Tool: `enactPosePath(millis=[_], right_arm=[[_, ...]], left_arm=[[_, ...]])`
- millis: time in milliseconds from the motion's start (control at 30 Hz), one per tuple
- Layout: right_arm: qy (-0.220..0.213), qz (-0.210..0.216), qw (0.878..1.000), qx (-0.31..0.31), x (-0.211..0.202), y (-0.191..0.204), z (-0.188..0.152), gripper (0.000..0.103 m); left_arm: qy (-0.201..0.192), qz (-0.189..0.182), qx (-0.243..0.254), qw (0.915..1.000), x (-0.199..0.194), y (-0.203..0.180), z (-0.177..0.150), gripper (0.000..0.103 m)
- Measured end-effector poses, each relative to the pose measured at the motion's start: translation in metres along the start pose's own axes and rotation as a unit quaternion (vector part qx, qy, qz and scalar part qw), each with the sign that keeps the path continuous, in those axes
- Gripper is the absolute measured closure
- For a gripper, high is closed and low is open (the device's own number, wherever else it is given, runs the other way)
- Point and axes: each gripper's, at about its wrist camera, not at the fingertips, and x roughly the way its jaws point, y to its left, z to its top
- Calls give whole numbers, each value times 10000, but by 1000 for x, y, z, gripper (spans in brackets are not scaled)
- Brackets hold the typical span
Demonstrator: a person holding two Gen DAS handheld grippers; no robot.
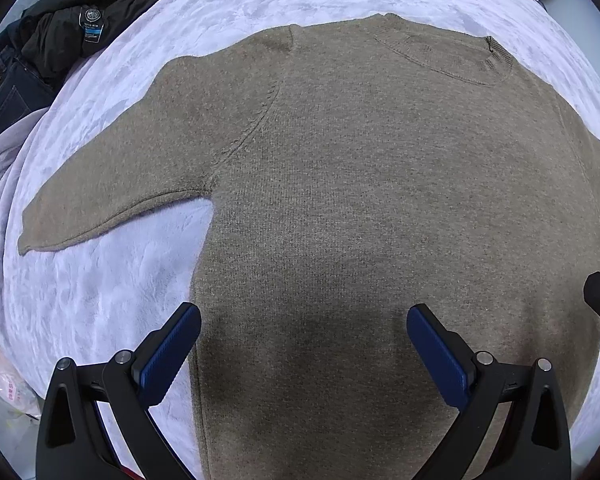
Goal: Fold small clothes
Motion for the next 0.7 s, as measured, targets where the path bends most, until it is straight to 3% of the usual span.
enactPosePath(millis=[700], right_arm=[[3,-49,10000,-46,1,8,2,0]], left_arm=[[-58,-90,-10,9999,-2,9,-2,0]])
